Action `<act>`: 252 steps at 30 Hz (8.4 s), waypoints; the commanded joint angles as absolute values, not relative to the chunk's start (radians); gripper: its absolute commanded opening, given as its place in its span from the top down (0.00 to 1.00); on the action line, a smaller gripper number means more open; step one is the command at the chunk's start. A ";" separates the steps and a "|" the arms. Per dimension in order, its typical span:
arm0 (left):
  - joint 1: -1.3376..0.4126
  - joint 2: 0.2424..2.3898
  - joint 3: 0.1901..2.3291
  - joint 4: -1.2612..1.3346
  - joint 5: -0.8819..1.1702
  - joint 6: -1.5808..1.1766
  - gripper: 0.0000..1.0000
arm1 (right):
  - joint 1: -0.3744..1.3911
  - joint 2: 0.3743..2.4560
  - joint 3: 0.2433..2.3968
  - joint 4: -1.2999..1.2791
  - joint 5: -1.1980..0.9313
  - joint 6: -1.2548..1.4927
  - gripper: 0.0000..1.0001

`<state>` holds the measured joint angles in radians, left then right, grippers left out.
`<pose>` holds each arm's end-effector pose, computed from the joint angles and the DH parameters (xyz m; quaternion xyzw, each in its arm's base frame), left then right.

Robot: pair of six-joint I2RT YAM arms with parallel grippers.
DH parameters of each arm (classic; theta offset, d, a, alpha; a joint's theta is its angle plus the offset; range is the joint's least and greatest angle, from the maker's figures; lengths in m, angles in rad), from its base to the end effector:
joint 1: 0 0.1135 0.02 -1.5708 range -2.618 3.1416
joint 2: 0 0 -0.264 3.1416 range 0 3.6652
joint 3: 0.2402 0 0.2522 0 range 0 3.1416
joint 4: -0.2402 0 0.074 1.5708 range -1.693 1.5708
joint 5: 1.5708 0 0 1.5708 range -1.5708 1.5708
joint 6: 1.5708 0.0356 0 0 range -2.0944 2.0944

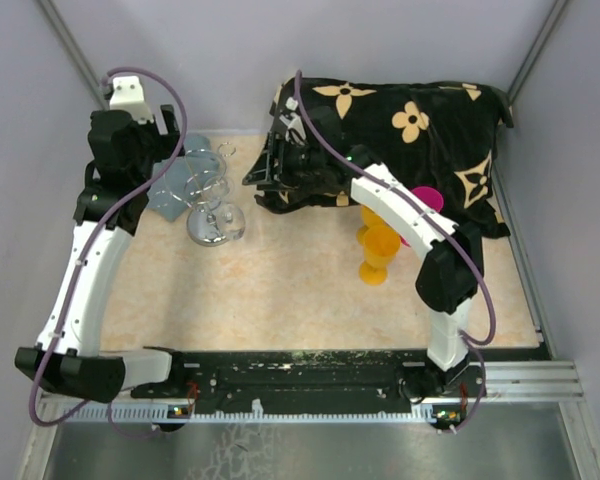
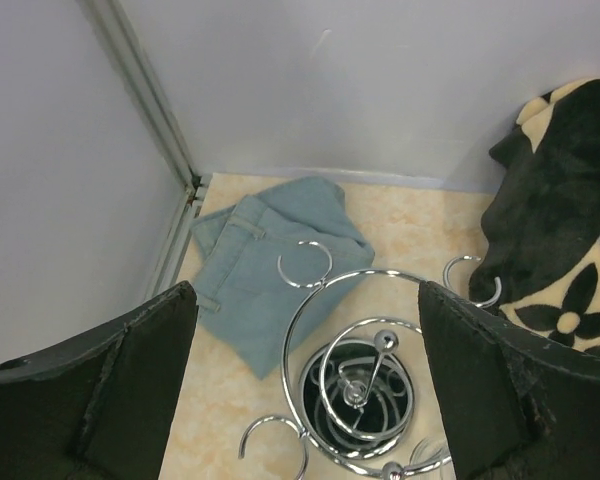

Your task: Take the wine glass off the wine glass rack

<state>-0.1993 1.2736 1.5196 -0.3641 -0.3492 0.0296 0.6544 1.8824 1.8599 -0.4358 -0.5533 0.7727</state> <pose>0.2694 -0.0420 0.4711 -0.0305 0.7446 0.0740 0.6627 0.3383 0.2831 0.3731 -0.0957 0.8240 0.5078 0.2322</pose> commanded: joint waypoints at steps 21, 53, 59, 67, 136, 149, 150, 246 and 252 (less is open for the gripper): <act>-0.144 1.204 1.494 -0.388 -0.310 -0.008 0.05 | 0.693 2.066 2.095 -0.409 -0.613 0.773 0.53; -0.144 1.220 1.497 -0.385 -0.280 -0.007 0.06 | 0.709 2.126 2.152 -0.392 -0.708 0.776 0.73; -0.144 1.217 1.496 -0.385 -0.282 -0.003 0.06 | 0.711 2.126 2.153 -0.387 -0.716 0.778 0.90; -0.144 1.217 1.490 -0.385 -0.278 -0.005 0.06 | 0.710 2.120 2.147 -0.381 -0.720 0.781 1.00; -0.145 1.258 1.531 -0.404 -0.242 -0.018 0.06 | 0.637 1.899 1.841 -0.052 -0.804 1.060 1.00; -0.144 1.248 1.522 -0.402 -0.249 -0.019 0.06 | 0.635 1.871 1.754 0.035 -0.816 1.116 1.00; -0.144 1.249 1.523 -0.402 -0.248 -0.021 0.06 | 0.635 1.866 1.747 0.041 -0.817 1.120 1.00; -0.146 1.403 1.612 -0.104 0.721 -0.555 0.07 | 0.336 1.467 1.418 0.948 -0.775 1.690 1.00; -0.146 1.364 1.612 -0.124 0.736 -0.595 0.06 | 0.336 1.462 1.392 0.933 -0.796 1.658 1.00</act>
